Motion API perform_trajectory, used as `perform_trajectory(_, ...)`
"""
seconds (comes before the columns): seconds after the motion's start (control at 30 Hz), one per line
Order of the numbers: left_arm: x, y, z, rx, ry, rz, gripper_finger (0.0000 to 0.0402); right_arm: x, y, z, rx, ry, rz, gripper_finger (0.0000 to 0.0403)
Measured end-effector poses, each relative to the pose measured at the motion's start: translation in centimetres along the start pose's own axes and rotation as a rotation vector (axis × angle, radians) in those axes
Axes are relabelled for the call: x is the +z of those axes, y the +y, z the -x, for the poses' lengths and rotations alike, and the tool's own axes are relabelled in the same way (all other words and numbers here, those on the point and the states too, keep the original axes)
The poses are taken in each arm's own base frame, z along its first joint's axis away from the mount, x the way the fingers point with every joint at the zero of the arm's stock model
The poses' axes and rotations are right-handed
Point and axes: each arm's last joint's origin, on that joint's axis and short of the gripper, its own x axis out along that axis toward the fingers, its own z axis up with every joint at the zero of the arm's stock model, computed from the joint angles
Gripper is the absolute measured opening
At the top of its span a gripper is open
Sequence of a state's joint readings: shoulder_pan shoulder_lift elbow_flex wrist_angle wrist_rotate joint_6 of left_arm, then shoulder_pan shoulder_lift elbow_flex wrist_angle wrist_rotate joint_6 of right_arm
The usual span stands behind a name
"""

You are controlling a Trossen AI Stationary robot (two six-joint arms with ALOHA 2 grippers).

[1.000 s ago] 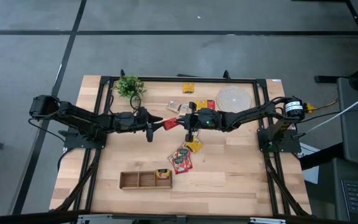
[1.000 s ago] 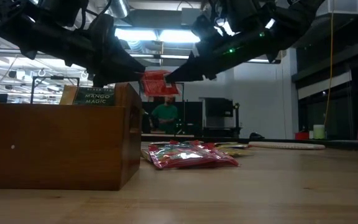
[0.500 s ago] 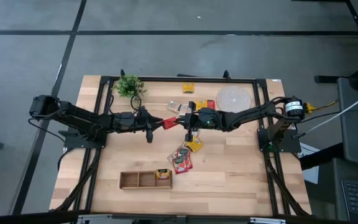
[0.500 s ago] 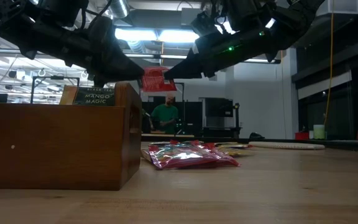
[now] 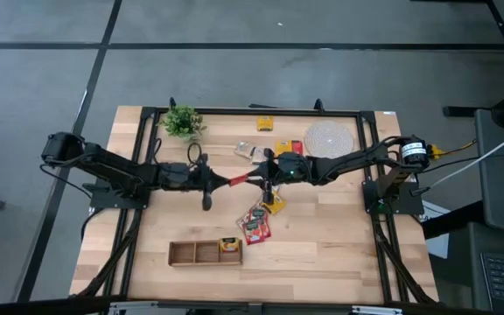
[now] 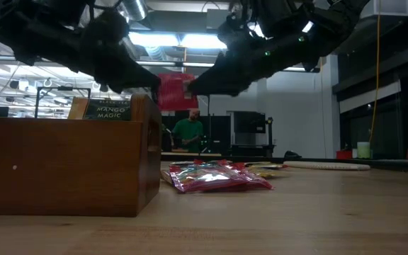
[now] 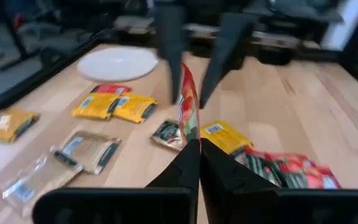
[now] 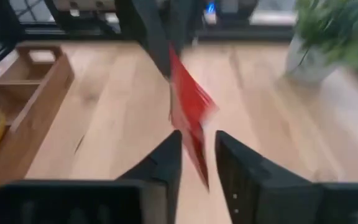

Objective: Pick & Place Tea
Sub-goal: Put the red tea bag into the middle section of the wooden organizer

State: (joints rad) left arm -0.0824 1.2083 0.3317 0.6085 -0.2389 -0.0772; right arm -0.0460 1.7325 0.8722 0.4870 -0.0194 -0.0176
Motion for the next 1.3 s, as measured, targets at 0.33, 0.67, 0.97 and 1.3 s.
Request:
perform_trajectory(0.33,-0.5,-3.3,1.1,-0.057,0.002,-0.465,0.0002,-0.9,0.5,0.2,0.356,0.124,-0.235,0.0196)
perform_trajectory(0.67,0.8,-5.4,1.9,-0.063,-0.142,-0.680,0.0002,0.0,-0.1,0.7,0.664,0.145,-0.480,0.0226)
perform_trajectory(0.97,2.7,-6.6,1.9,-0.132,-0.225,-0.784,0.0002,1.0,-0.3,1.0,0.762,0.122,-0.587,0.0227)
perform_trajectory(1.3,2.6,-6.9,1.4,-0.130,-0.192,-0.875,0.0002,1.4,-0.7,1.2,0.832,0.161,-0.699,0.0227)
